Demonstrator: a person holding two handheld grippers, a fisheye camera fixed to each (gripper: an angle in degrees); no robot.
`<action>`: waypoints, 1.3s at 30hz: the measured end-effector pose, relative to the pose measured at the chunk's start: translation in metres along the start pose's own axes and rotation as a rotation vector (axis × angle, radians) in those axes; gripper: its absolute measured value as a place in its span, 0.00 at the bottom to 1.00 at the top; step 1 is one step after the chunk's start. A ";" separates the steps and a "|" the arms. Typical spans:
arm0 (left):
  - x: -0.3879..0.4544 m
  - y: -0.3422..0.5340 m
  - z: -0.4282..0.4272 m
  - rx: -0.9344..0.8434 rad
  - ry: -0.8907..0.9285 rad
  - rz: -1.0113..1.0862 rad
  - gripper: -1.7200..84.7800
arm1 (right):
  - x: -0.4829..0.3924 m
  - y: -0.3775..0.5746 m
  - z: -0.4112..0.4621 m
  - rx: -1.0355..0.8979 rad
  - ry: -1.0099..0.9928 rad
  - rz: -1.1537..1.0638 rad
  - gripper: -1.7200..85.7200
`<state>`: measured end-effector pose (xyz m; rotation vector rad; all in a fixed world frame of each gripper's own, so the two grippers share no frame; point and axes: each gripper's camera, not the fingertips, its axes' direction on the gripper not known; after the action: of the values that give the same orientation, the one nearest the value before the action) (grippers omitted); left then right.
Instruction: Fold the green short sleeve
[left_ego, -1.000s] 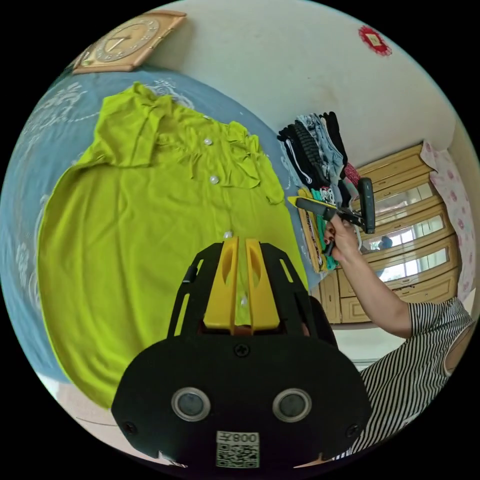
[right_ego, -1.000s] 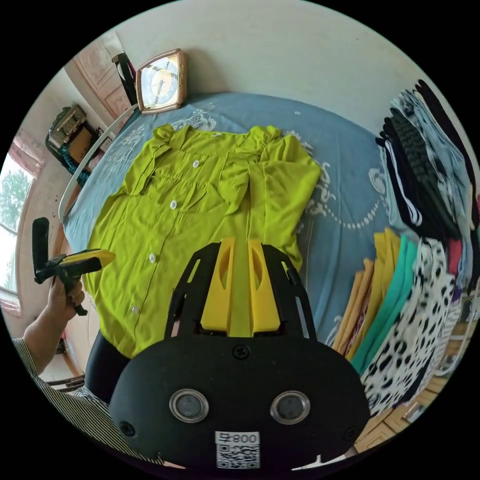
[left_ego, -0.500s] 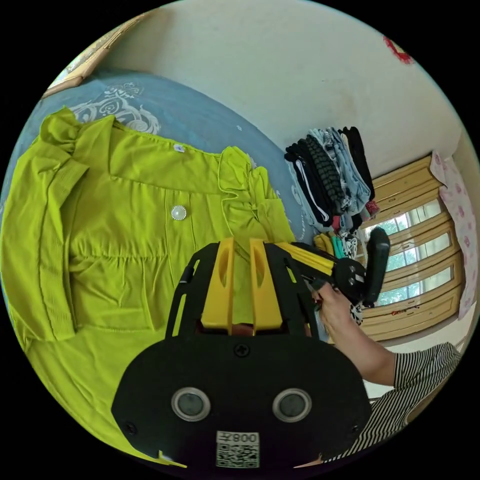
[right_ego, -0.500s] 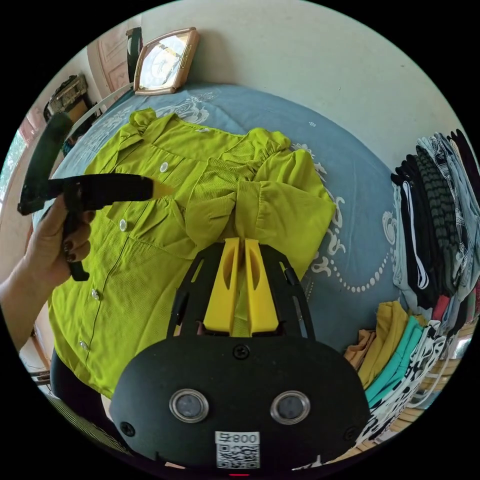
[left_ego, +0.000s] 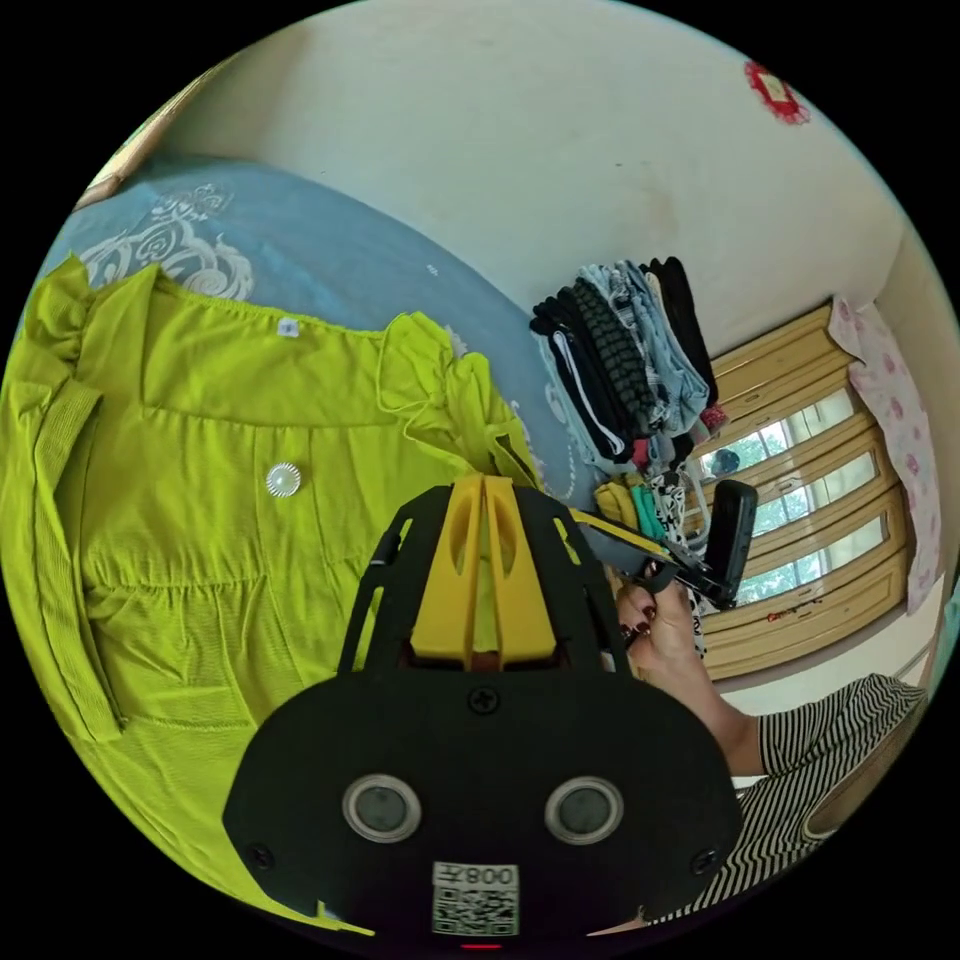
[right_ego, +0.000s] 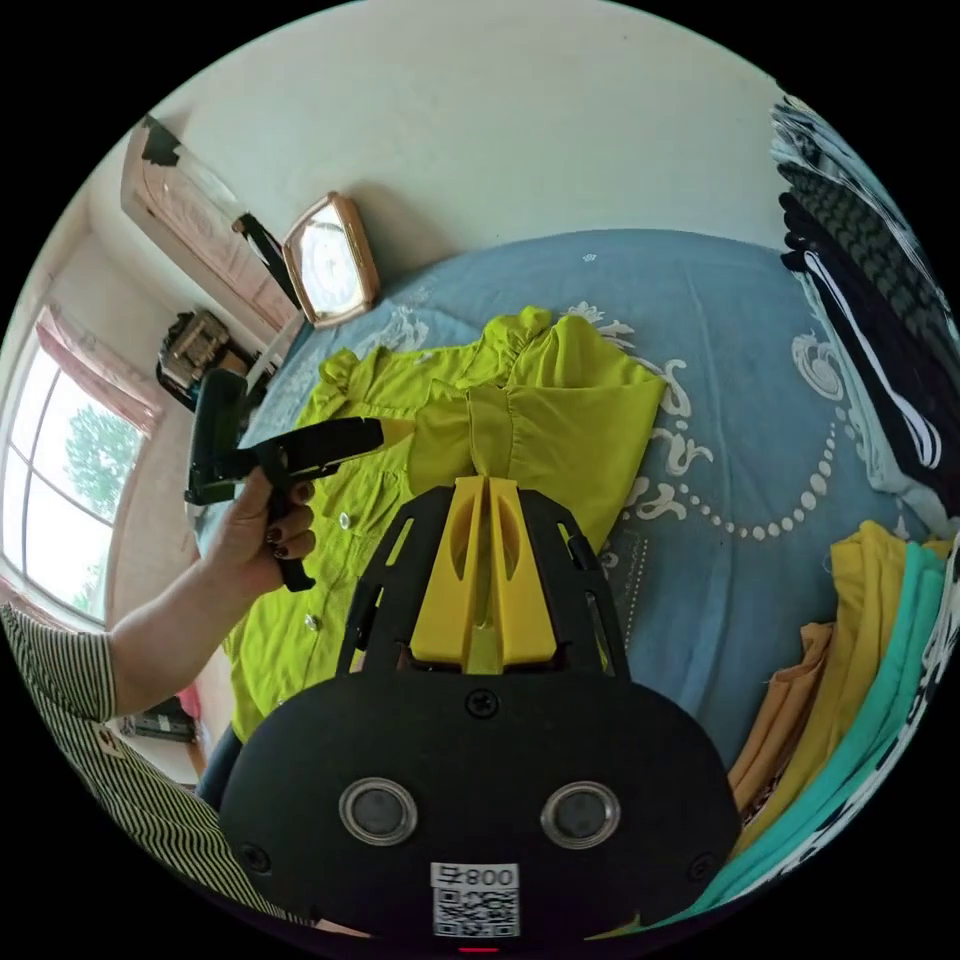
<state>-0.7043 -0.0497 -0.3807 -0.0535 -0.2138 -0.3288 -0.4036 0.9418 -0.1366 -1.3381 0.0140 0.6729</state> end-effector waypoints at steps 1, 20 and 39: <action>0.001 -0.003 0.003 -0.002 0.004 0.016 0.02 | 0.005 0.000 -0.003 0.010 -0.010 0.006 0.03; -0.034 -0.044 0.090 -0.126 -0.156 0.227 0.07 | 0.126 -0.004 -0.032 0.178 -0.242 0.105 0.02; -0.143 -0.126 0.100 0.015 -0.105 0.031 0.03 | 0.179 -0.013 -0.024 0.224 -0.297 0.106 0.02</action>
<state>-0.8970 -0.1150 -0.3115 -0.0596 -0.3186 -0.2937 -0.2436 0.9984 -0.1993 -1.0188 -0.0771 0.9272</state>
